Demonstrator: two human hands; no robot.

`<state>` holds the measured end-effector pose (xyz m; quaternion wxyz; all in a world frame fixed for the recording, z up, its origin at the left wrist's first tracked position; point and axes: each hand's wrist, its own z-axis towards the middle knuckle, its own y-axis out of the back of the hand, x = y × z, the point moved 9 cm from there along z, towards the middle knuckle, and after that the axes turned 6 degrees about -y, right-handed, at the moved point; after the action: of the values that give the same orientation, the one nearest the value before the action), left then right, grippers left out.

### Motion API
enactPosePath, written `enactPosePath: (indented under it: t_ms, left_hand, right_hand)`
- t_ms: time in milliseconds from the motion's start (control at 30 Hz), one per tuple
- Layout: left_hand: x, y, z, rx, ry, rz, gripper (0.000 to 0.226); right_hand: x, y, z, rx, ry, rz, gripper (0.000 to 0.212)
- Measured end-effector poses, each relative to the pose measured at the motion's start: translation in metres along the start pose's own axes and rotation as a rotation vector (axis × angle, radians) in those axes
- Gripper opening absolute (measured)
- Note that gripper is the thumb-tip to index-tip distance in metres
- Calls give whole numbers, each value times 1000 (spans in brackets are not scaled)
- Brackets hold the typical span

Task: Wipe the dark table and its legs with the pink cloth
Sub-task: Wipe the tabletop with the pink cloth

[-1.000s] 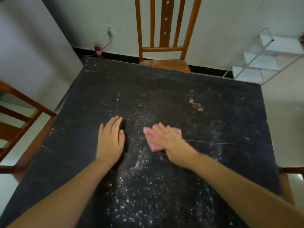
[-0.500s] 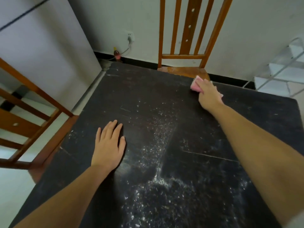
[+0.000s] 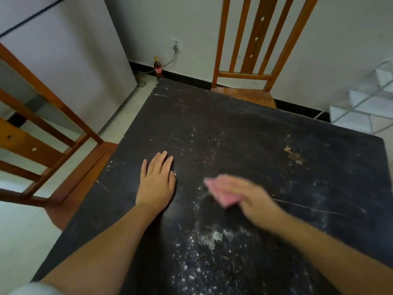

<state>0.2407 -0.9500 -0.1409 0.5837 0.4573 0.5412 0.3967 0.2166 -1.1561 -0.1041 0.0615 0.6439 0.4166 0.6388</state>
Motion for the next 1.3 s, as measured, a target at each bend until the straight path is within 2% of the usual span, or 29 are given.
enactPosePath:
  t_ms: [67,100,167,233,300,367,500,567,633,667,700,767,867,967,1000,1033,1133,1233,1300]
  left_hand:
    - [1,-1,0,4,-2,21,58]
    - [1,-2,0,-2,-9,30,59]
    - [2,-2,1,-23,-22,43,62]
    - [2,-3,2,-31,-27,39,63]
    - [2,-3,2,-42,-28,29,63]
    - [3,-1,2,-55,-27,-22,59]
    - [21,17,-2,-164,73,-283,44]
    - [39,28,-6,-165,96,-255,42]
    - [59,32,-14,-115,83,-154,42]
    - [68,32,-19,-87,70,-103,43]
    - [75,30,-24,-61,53,-55,47]
    - [80,23,-30,-20,9,13,57]
    - [79,19,-28,-13,-2,22,58]
    - [79,21,-27,-43,-17,21,56]
    - [80,20,-27,-46,-24,20,55]
    - [80,19,-27,-44,-26,20,55]
    - [82,18,-27,-30,-22,20,57]
    - [82,18,-28,-28,-19,5,59]
    - [82,19,-28,-30,-9,-23,61]
  right_hand:
    - [-18,75,46,-323,-61,-36,78]
    - [-34,104,70,-413,-132,-109,70]
    - [-56,142,115,-471,-236,-231,54]
    - [-70,143,147,-438,-333,-338,45]
    - [-63,112,159,-356,-374,-418,62]
    - [-33,61,149,-236,-227,-433,77]
    - [19,-39,65,116,42,-484,86]
    - [32,-79,12,277,144,-370,82]
    - [43,-95,-16,413,218,-213,60]
    - [45,-87,-12,415,179,-124,52]
    - [40,-70,5,348,117,-46,51]
    - [33,-12,56,59,47,44,58]
    - [-8,78,143,-293,-136,-92,53]
    - [-34,94,211,-357,-252,-261,46]
    - [-34,84,223,-365,-297,-342,51]
    - [-27,67,231,-351,-304,-406,58]
    - [18,-8,212,-149,-72,-419,75]
    - [49,-78,124,116,148,-400,77]
    - [58,-117,56,310,230,-355,84]
